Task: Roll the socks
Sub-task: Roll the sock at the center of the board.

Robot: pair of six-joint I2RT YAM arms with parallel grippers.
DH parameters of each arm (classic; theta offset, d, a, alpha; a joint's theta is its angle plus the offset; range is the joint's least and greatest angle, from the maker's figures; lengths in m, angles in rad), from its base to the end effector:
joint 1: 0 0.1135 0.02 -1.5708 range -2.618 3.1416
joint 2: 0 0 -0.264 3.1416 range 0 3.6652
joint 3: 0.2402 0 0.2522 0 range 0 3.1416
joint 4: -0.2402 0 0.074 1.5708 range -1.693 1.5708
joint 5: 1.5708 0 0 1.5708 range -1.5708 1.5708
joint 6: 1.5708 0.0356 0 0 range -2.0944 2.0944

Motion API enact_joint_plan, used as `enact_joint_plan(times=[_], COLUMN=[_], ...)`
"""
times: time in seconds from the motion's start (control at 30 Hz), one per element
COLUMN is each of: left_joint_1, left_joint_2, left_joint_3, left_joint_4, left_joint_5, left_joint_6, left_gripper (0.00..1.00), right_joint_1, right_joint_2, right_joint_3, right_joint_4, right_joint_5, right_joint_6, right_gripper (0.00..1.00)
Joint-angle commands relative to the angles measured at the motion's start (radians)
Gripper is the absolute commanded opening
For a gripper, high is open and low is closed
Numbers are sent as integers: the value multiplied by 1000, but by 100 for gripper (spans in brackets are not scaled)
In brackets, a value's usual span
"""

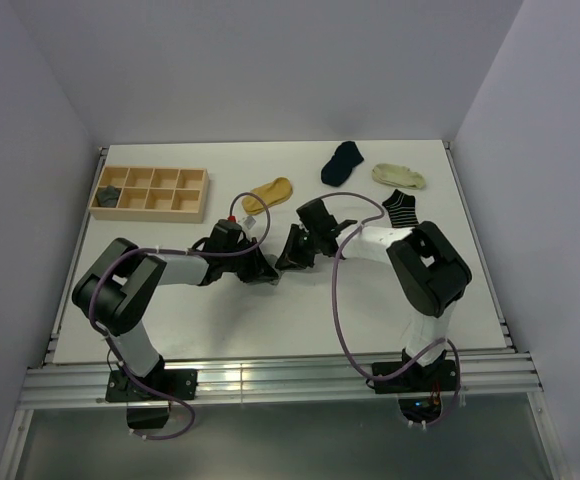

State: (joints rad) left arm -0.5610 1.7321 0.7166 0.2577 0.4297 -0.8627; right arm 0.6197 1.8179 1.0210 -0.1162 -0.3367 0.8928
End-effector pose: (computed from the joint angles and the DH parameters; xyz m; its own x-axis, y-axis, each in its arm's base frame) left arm 0.2629 -0.1827 0.1244 -0.9405 -0.2246 -0.2549 0.0392 0.6737 -0.7380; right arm 0.2899 0.2213 0.1511 -0.9591 0.2188 -0.1798 0.0548 0.7663 0.6401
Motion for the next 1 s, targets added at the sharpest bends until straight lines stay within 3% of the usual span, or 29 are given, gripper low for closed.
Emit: enact_joint_plan(times=[0.0,0.3,0.53,0.57,0.67,0.77,0.97], left_joint_1=[3,3,3,3,-13,-63,-227], left_joint_2=[17,18,-34,-45,-101,-160,-241], left_joint_3=[-11,-6,-6,-6,-3,18,56], left_joint_4=[-11,-23,-77,-95,-141,-181,-239], left_joint_5=[0,-3,-66,-83,-175,-305,-608], left_joint_6=[7,22,85,94,137,183,254], left_gripper=[0,0,1,4,30,42,48], right_joint_1=[11,18,20,20,20,20,20], right_joint_2=[32,89,133,135,132,132,133], right_joint_3=[54,88,114,114,119,129,149], right_joint_4=[46,-3,-118,-132,-157,-184,-215], right_joint_5=[-16,28,91,94,99,100,84], right_joint_6=[9,-14,-37,-37,-35,-37,-31], right_gripper=[24,24,14,14,14,14,14])
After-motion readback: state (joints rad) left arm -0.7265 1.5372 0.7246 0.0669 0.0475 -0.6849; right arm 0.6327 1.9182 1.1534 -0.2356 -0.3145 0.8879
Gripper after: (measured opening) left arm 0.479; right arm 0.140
